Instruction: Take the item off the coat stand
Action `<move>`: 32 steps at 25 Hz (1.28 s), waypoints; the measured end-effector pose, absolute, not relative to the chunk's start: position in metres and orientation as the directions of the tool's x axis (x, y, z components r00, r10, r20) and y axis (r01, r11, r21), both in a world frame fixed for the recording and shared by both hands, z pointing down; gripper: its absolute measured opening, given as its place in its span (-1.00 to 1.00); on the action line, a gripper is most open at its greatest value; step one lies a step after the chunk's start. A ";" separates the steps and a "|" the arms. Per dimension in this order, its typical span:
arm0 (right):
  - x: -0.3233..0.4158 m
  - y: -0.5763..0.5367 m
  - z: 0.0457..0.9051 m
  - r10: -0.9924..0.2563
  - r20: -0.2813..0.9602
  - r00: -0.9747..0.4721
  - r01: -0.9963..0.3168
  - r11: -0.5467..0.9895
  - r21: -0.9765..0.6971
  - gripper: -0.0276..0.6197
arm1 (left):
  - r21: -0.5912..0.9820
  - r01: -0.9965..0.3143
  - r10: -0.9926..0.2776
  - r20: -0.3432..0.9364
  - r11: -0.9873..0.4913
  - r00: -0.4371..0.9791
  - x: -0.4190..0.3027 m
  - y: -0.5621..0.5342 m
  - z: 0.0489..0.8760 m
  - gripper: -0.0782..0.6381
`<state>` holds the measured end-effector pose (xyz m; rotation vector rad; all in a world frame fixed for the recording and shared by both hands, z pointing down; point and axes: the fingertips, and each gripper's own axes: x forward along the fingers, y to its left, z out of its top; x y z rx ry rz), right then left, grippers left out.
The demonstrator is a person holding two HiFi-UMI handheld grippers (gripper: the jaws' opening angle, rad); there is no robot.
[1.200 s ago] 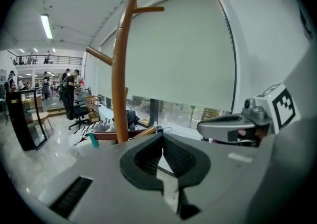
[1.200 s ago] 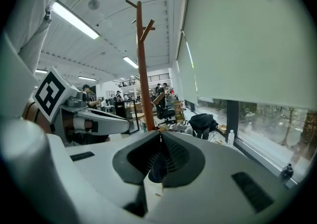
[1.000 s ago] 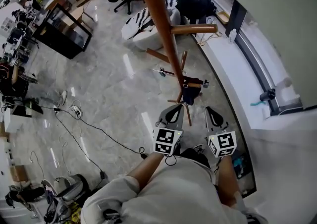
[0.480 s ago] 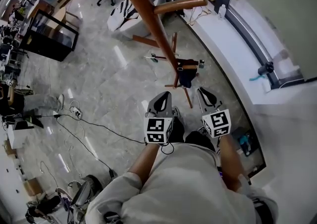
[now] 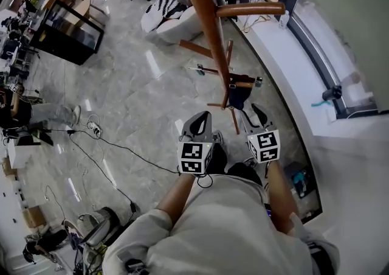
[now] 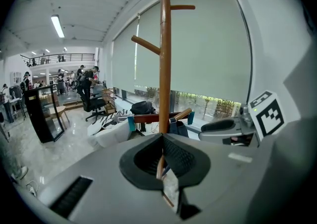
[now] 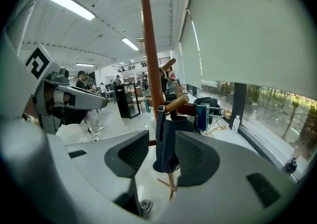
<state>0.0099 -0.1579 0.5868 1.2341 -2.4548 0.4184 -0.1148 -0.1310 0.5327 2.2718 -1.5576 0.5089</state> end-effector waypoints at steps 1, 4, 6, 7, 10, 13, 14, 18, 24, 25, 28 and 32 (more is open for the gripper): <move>0.009 -0.160 0.591 -0.702 0.451 -0.551 -0.814 0.572 -0.104 -0.47 | 0.074 -0.939 -0.817 0.474 -0.335 0.329 -0.118 -0.131 0.533 -0.75; 0.003 -0.166 0.606 -0.684 0.481 -0.548 -0.813 0.570 -0.115 -0.47 | 0.067 -0.944 -0.822 0.475 -0.322 0.314 -0.130 -0.134 0.534 -0.75; -0.001 -0.171 0.615 -0.678 0.503 -0.536 -0.818 0.564 -0.112 -0.47 | 0.058 -0.946 -0.824 0.476 -0.317 0.306 -0.138 -0.136 0.532 -0.75; -0.002 -0.173 0.619 -0.676 0.515 -0.528 -0.822 0.559 -0.110 -0.47 | 0.055 -0.947 -0.824 0.478 -0.316 0.303 -0.142 -0.137 0.532 -0.75; -0.005 -0.181 0.632 -0.664 0.547 -0.510 -0.832 0.542 -0.117 -0.45 | 0.058 -0.948 -0.822 0.484 -0.311 0.300 -0.150 -0.140 0.533 -0.75; -0.006 -0.187 0.639 -0.656 0.560 -0.506 -0.835 0.535 -0.129 -0.43 | 0.060 -0.948 -0.822 0.482 -0.314 0.303 -0.150 -0.143 0.533 -0.75; -0.007 -0.188 0.640 -0.654 0.562 -0.506 -0.835 0.535 -0.130 -0.42 | 0.061 -0.947 -0.822 0.481 -0.316 0.305 -0.150 -0.143 0.533 -0.75; -0.014 -0.193 0.645 -0.639 0.570 -0.517 -0.825 0.550 -0.132 -0.37 | 0.063 -0.944 -0.819 0.481 -0.323 0.312 -0.149 -0.141 0.533 -0.75; -0.014 -0.199 0.642 -0.662 0.577 -0.478 -0.841 0.534 -0.084 -0.80 | 0.076 -0.943 -0.816 0.483 -0.323 0.318 -0.151 -0.137 0.534 -0.75; -0.013 -0.198 0.640 -0.670 0.571 -0.473 -0.843 0.533 -0.073 -0.84 | 0.080 -0.943 -0.815 0.482 -0.323 0.320 -0.151 -0.136 0.536 -0.75; -0.012 -0.193 0.636 -0.682 0.549 -0.483 -0.837 0.543 -0.062 -0.88 | 0.086 -0.939 -0.813 0.480 -0.332 0.331 -0.147 -0.135 0.538 -0.75; -0.011 -0.188 0.627 -0.685 0.533 -0.497 -0.824 0.565 -0.043 -0.89 | 0.086 -0.933 -0.809 0.475 -0.349 0.346 -0.139 -0.136 0.534 -0.75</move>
